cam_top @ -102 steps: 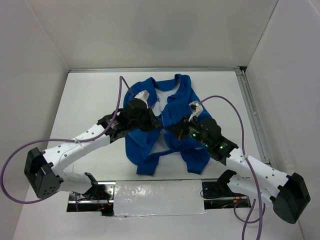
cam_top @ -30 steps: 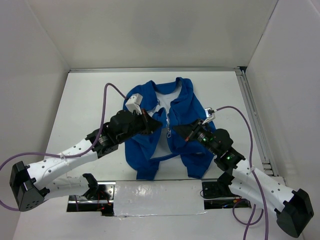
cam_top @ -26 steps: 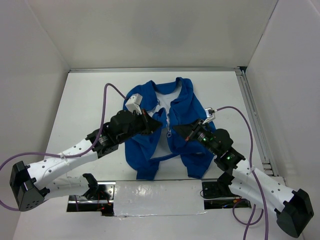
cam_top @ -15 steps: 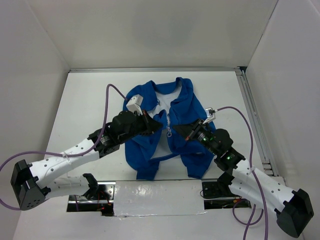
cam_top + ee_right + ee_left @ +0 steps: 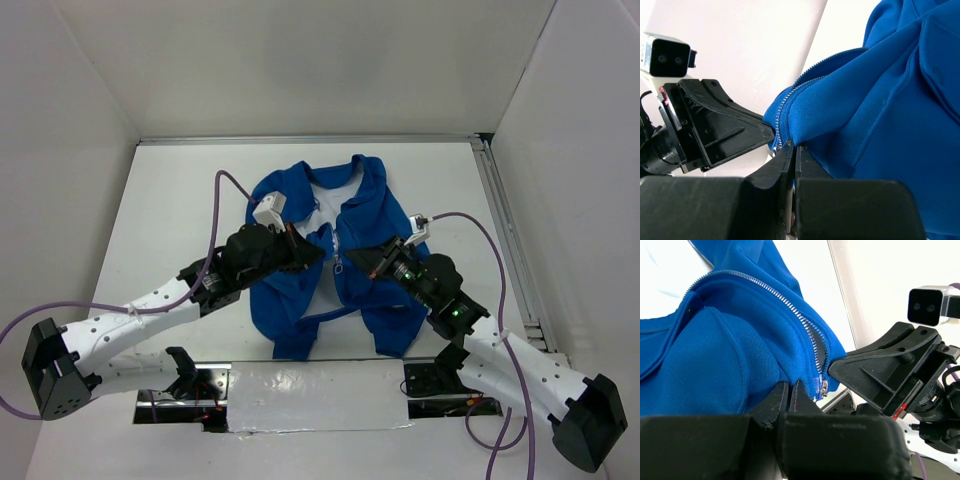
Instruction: Zip up the jacket
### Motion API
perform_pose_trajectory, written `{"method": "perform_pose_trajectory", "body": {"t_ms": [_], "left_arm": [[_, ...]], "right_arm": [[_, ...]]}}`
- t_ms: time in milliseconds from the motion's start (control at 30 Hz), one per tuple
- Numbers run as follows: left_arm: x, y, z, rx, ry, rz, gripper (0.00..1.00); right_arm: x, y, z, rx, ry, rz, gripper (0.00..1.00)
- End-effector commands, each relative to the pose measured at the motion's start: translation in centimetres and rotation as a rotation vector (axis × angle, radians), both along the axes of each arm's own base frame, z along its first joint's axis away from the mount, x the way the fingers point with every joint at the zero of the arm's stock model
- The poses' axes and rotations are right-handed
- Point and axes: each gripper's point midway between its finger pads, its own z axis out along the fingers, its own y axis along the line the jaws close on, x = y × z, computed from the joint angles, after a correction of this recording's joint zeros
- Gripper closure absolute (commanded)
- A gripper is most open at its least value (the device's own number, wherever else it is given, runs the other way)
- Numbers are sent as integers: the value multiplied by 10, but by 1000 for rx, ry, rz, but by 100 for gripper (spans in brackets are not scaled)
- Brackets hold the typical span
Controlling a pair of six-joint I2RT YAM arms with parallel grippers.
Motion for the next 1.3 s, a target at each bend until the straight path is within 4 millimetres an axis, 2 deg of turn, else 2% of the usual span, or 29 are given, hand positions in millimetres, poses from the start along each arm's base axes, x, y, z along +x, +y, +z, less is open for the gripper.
{"method": "perform_pose_trajectory", "body": {"t_ms": [0, 200, 267, 500, 633, 767, 800, 1267], "left_arm": [[4, -2, 24, -58, -81, 9, 100], [3, -2, 28, -34, -174, 0, 100], [3, -1, 30, -40, -189, 2, 100], [3, 0, 29, -39, -211, 5, 100], [3, -3, 33, -31, -254, -16, 100], [4, -6, 27, -17, -234, -19, 100], [6, -4, 24, -13, -223, -5, 100], [15, 1, 25, -17, -176, 71, 100]], "right_arm": [[5, 0, 25, 35, -13, -19, 100], [10, -2, 20, 12, 60, -50, 100], [13, -3, 8, -24, 112, -64, 100], [17, -5, -1, -53, 160, -97, 100], [14, -6, 7, -29, 127, -86, 100], [14, -5, 14, -10, 87, -78, 100], [8, -1, 16, -5, 76, -40, 100], [-2, 2, 7, -14, 103, 9, 100]]}}
